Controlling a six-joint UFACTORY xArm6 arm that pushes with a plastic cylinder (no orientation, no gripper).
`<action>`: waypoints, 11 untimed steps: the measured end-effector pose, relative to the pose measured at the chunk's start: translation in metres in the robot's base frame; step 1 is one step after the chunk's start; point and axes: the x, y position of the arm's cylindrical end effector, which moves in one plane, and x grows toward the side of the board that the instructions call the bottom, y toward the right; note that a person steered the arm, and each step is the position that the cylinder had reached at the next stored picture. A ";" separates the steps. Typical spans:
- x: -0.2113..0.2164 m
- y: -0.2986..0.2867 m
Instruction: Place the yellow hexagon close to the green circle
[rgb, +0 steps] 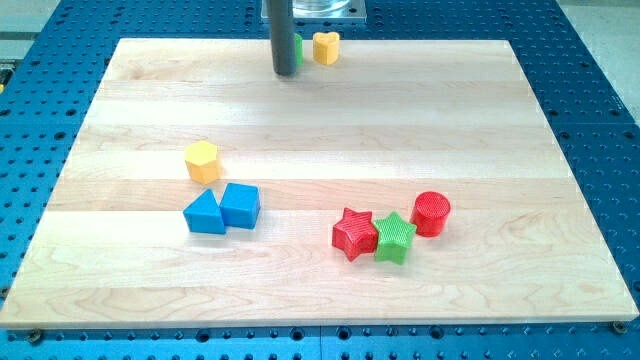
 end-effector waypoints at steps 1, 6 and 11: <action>0.000 0.000; 0.219 -0.083; 0.189 -0.155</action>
